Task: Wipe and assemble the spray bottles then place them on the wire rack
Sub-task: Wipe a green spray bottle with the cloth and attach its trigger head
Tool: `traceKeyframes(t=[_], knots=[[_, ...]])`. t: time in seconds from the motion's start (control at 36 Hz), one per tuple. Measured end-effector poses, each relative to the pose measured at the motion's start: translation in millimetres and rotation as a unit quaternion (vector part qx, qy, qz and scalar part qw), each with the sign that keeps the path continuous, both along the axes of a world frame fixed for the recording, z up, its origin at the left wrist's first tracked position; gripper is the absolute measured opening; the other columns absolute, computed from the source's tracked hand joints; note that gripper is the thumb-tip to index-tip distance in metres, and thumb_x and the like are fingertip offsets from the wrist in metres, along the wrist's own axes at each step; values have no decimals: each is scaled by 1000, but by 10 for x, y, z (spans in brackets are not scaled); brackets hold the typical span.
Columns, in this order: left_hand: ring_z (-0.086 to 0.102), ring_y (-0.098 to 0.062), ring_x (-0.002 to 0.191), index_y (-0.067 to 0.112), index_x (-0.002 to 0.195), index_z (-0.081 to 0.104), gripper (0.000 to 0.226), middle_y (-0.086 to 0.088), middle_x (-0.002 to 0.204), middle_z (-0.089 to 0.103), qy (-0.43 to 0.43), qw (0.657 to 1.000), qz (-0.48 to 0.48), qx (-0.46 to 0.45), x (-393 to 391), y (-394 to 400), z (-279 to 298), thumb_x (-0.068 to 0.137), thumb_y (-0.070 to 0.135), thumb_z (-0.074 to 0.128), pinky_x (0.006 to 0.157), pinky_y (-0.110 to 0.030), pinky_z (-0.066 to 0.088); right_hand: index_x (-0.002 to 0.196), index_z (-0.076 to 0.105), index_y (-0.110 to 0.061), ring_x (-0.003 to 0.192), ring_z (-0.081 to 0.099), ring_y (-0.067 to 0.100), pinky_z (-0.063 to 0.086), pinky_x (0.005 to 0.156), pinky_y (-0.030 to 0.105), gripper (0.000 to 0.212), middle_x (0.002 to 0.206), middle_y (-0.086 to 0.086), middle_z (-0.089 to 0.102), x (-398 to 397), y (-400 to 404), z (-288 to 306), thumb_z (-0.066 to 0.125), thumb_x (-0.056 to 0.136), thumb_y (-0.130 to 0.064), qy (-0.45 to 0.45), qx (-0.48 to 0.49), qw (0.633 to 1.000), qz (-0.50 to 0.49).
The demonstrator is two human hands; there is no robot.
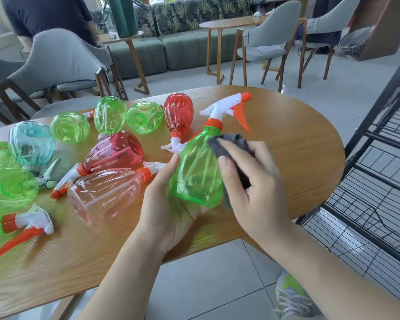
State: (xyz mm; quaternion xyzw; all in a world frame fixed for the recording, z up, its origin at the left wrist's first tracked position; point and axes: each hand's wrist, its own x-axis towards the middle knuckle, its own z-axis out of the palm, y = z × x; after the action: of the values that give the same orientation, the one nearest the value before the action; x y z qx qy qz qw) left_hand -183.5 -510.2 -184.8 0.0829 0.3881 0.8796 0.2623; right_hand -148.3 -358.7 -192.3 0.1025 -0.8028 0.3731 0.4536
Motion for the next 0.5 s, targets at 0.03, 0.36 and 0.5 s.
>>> traceKeyframes(t=[0.03,0.36,0.5], knots=[[67,-28,111,13,129,70,46,-14,127,68,-5,1000,3,8,2,-1,10,100,44,52,92,-48,54,127,71,-4,96,61,23,47,89,24,30,108,12,60,19,-19,-14,58,104,-17,13,17,1000,15],[66,-33,113,2,132,63,63,-20,117,66,-2,997,-70,37,16,-65,11,89,46,72,107,-45,52,120,76,-23,99,53,27,52,84,46,24,111,4,57,68,-87,-97,71,98,-29,135,194,970,48],[66,-29,107,6,130,65,52,-17,120,66,25,998,-42,30,-14,-27,23,89,38,71,91,-39,56,131,67,-17,103,55,31,45,96,42,33,113,12,60,22,-4,-22,50,108,-32,72,96,993,1]])
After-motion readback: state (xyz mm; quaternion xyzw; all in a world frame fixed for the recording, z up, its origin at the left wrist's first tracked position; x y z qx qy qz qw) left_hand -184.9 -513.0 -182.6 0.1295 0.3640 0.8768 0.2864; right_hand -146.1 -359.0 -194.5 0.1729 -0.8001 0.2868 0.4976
